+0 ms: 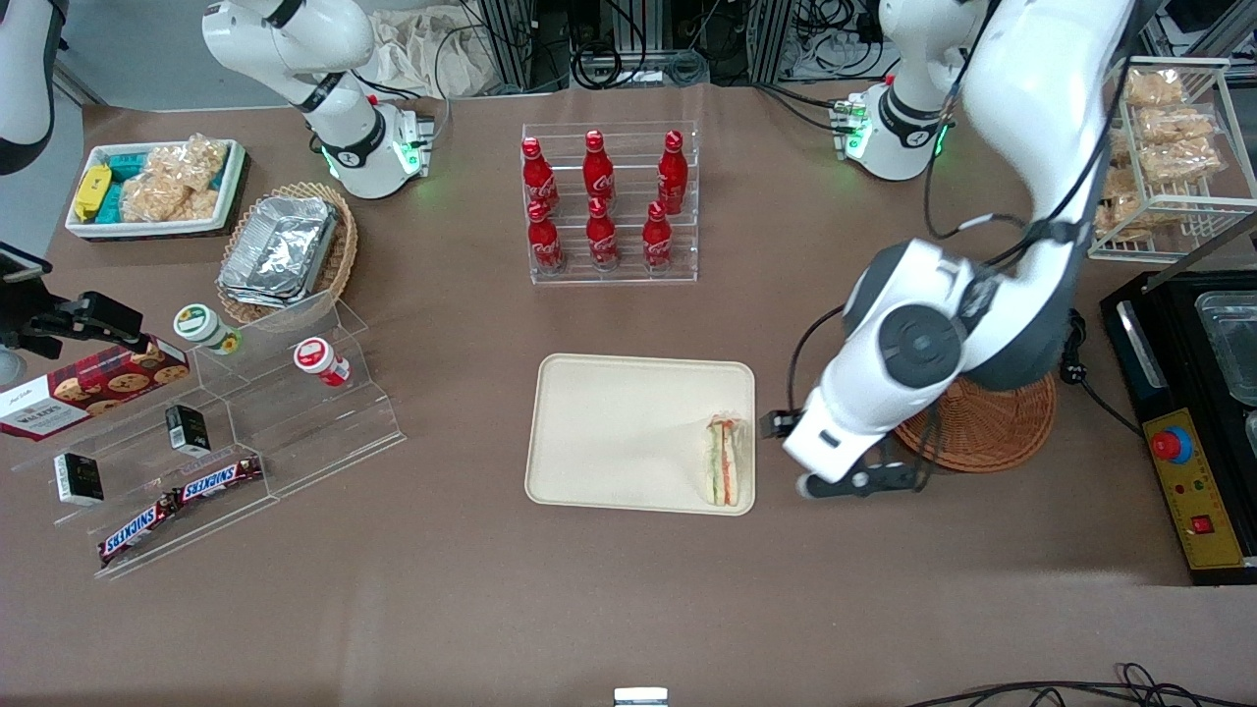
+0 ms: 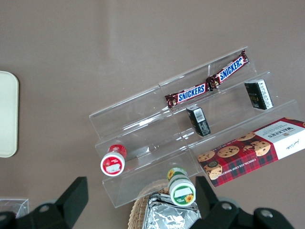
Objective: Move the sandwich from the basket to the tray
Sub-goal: 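Open the left gripper to release the sandwich on the tray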
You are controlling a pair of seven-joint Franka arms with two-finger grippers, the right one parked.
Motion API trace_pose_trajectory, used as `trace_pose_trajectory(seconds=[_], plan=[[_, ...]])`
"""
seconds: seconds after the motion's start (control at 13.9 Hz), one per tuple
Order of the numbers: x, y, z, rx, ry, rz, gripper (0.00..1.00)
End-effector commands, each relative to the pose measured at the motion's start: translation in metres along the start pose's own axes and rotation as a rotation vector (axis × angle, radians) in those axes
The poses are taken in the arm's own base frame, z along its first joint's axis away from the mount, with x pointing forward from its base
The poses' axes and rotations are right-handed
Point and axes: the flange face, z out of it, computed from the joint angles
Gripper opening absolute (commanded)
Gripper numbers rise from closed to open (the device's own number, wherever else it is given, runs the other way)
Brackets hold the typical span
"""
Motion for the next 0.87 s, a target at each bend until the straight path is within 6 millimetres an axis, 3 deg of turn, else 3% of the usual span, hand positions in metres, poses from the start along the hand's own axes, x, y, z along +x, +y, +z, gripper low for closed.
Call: trace_pose_trajectory(seconds=[0.0,0.29,0.58,0.65,0.79], plan=[[-0.048,-0.046,-0.042,0.02,0.005,-0.039,1.0],[-0.04,-0.12,-0.101,0.036,-0.046,-0.172,1.0],[-0.015,-0.214,-0.147,0.004,-0.087,-0.166,1.0],[-0.011,-0.229,-0.151,-0.001,-0.077,-0.138,1.0],[-0.011,-0.234,-0.151,0.012,-0.073,-0.125,1.0]])
